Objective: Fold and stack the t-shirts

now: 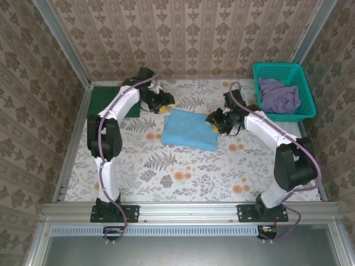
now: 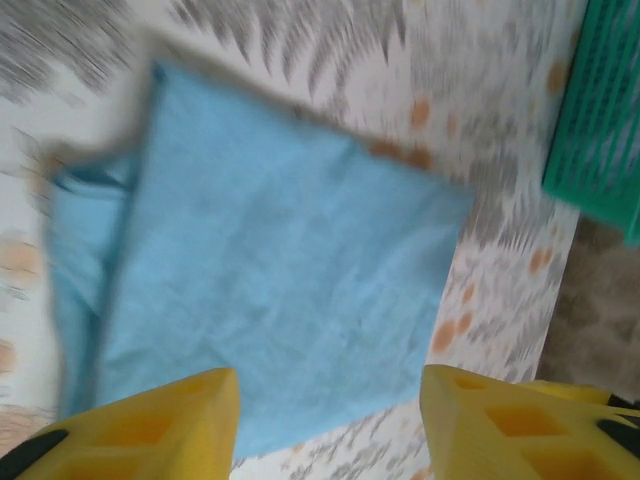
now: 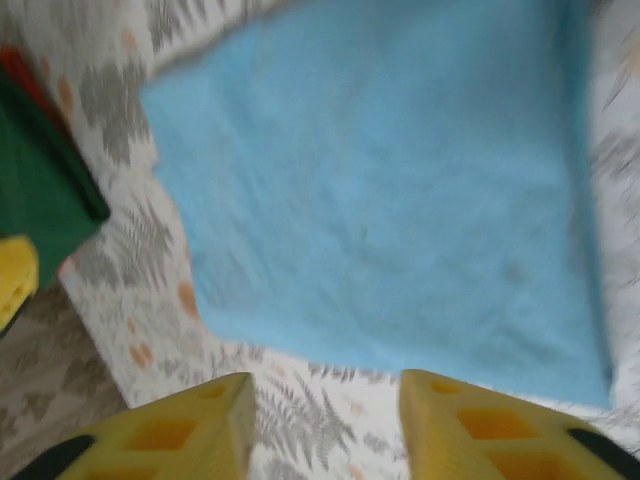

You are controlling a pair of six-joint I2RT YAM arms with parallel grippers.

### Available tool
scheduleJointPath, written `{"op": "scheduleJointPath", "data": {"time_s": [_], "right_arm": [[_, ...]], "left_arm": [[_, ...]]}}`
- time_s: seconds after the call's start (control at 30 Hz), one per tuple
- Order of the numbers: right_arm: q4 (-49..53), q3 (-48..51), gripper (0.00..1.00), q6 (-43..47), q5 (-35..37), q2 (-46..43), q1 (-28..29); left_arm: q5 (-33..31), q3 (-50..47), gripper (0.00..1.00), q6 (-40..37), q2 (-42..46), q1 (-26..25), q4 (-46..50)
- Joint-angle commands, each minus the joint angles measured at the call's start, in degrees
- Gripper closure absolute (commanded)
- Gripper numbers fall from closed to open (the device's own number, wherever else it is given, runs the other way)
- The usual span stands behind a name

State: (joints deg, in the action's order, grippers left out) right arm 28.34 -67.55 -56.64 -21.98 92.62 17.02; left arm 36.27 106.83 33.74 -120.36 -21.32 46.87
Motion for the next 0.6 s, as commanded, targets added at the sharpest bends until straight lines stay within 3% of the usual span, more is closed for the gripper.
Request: {"op": "scheduleJointPath", "data": {"time_s": [0.0, 0.1, 0.23, 0.37, 0.57], "right_arm": [[-7.48, 6.49, 0.62, -3.63, -3.87, 0.43, 1.66], [-12.53, 10.76, 0.66, -7.24, -4.4, 2.5, 2.51], [-12.13, 13.04, 0.68, -4.84, -2.81, 6.54, 3.3], [-8.29, 14.74, 0.71, -1.85, 0.19, 9.59, 2.09], [-6.95, 16.38, 0.72, 0.55, 0.71, 9.32, 1.17]], "left_arm": [[5.76, -3.46, 0.54, -3.43, -0.51, -4.45, 0.38], [7.05, -7.54, 0.57, 0.3, -2.2, -7.51, -3.83], [1.86, -12.55, 0.58, -0.95, -3.82, -8.65, -4.45], [-6.08, -21.51, 0.59, -1.52, -2.33, -7.11, -5.84], [-8.95, -34.04, 0.58, -0.16, 4.57, -3.32, -12.66]]}}
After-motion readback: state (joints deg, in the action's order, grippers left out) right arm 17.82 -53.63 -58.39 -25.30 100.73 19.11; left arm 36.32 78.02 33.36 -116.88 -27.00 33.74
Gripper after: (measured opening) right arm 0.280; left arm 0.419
